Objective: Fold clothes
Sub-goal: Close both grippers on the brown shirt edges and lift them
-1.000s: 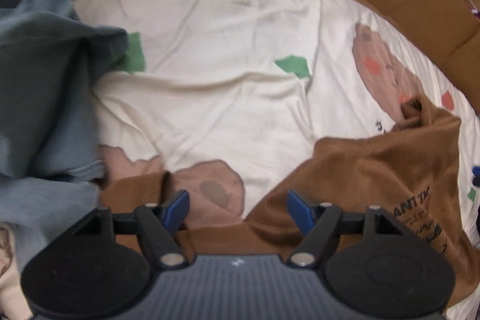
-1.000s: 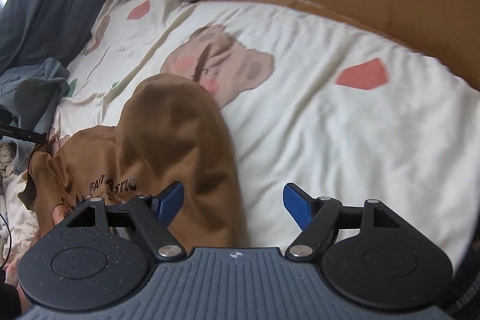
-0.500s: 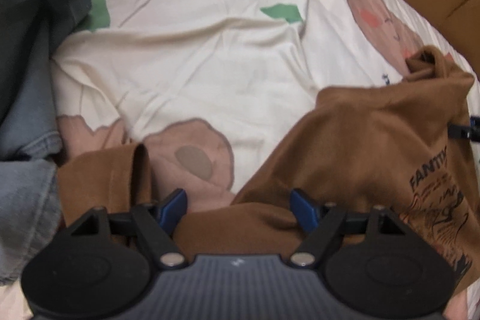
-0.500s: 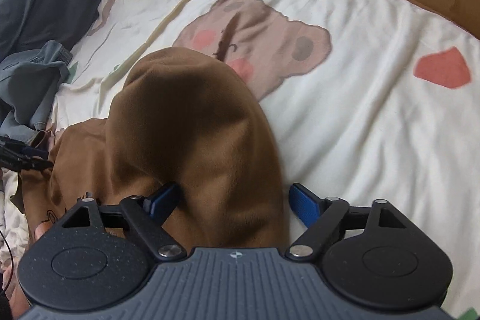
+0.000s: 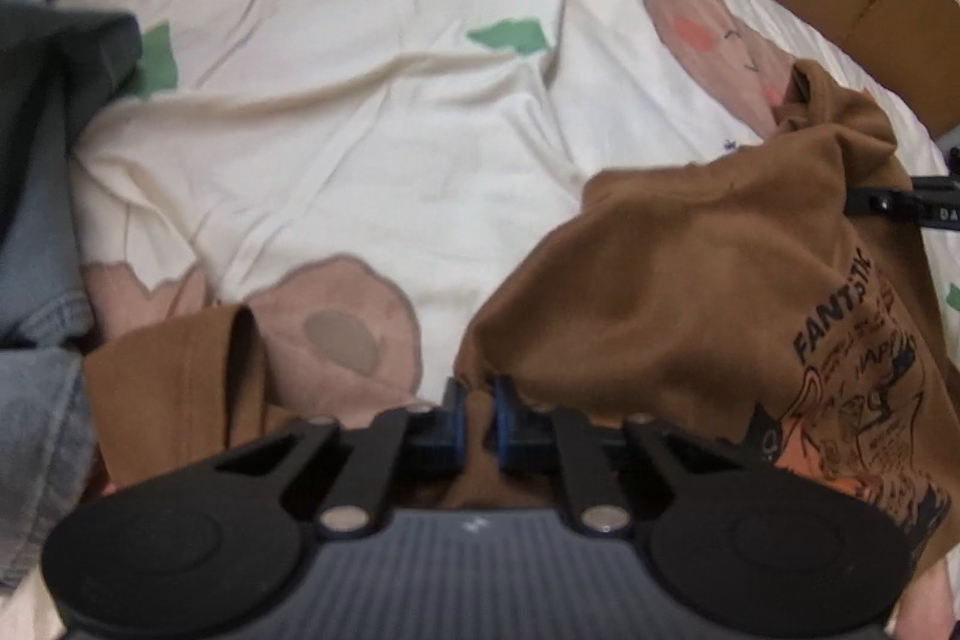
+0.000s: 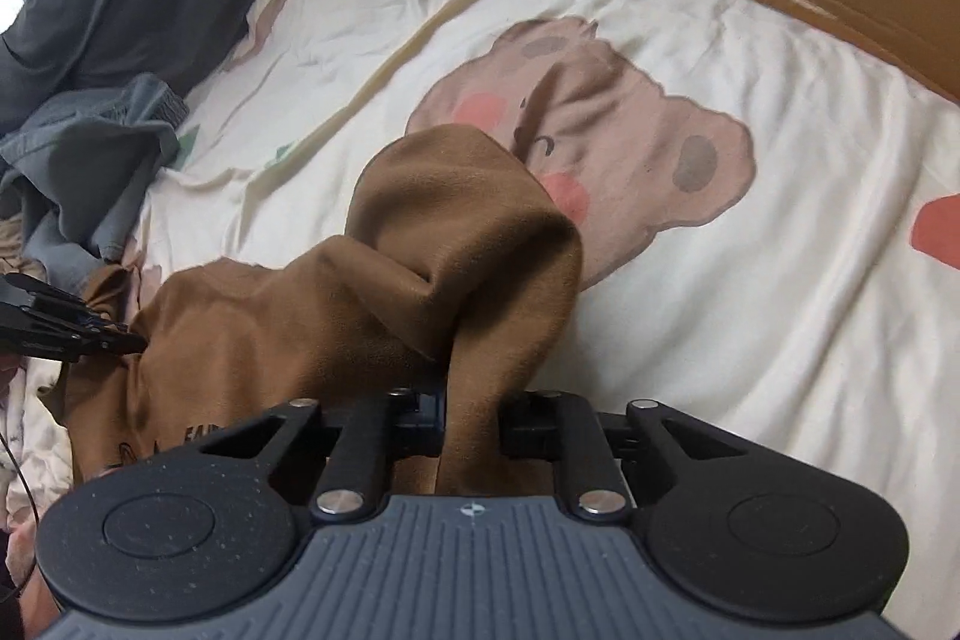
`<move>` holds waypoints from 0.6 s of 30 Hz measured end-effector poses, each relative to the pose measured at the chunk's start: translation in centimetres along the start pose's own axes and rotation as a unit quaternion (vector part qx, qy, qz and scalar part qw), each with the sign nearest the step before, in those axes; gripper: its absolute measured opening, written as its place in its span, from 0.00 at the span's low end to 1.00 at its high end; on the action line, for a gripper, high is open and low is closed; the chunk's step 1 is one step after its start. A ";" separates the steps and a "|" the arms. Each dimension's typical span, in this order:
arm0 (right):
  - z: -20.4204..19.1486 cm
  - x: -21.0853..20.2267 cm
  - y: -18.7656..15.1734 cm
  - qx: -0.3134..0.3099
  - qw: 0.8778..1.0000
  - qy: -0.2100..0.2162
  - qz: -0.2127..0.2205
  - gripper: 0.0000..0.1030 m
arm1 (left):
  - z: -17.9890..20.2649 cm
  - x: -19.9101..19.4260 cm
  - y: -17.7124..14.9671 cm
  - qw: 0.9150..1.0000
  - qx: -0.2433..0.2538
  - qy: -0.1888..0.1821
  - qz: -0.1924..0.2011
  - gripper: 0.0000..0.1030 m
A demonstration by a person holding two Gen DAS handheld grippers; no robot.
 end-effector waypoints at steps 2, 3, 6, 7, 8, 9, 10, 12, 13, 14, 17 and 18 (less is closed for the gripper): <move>0.3 -0.7 0.1 0.004 1.000 -0.004 0.007 0.11 | -0.2 -0.8 0.6 1.000 -0.005 0.003 0.020 0.06; 0.5 -1.0 0.3 0.005 1.000 -0.007 0.012 0.10 | -0.2 -1.2 1.1 1.000 -0.006 0.005 0.030 0.06; 1.3 -2.3 0.9 0.013 0.999 -0.021 0.029 0.10 | -0.1 -2.2 2.9 0.998 -0.002 0.006 0.059 0.06; 1.7 -2.7 1.3 0.017 0.999 -0.027 0.035 0.10 | 0.1 -2.4 3.6 0.998 0.001 0.004 0.067 0.06; 2.2 -3.2 1.6 0.023 0.998 -0.032 0.041 0.10 | 0.4 -2.6 4.3 0.997 0.004 0.003 0.076 0.05; 2.6 -3.6 1.9 0.028 0.998 -0.038 0.048 0.10 | 0.6 -2.7 4.9 0.996 0.008 0.001 0.084 0.05; 3.1 -4.0 2.3 0.032 0.997 -0.044 0.053 0.10 | 0.9 -2.8 5.6 0.996 0.011 0.000 0.092 0.05; 3.8 -5.0 3.0 0.038 0.995 -0.057 0.065 0.10 | 1.6 -2.8 7.1 0.994 0.018 -0.003 0.108 0.05; 4.2 -5.5 3.4 0.040 0.995 -0.064 0.072 0.10 | 1.8 -2.8 7.9 0.993 0.022 -0.004 0.116 0.04; 4.6 -6.0 3.9 0.043 0.993 -0.071 0.079 0.10 | 2.1 -2.8 8.7 0.992 0.026 -0.005 0.124 0.04; 5.6 -7.3 5.3 0.050 0.989 -0.096 0.098 0.10 | 2.9 -2.9 11.1 0.988 0.041 -0.006 0.147 0.04; 5.8 -7.7 5.8 0.052 0.988 -0.104 0.104 0.10 | 3.2 -2.9 11.9 0.987 0.046 -0.006 0.154 0.04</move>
Point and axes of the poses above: each gripper's, at about its wrist camera, not at the fingertips, and x roughly the way its jaws point, z to its right, y to its top, the point moved 5 cm from there along x, roughly the way its jaws point, and after that the axes turned 7 degrees about -y, right-handed, at the moved point
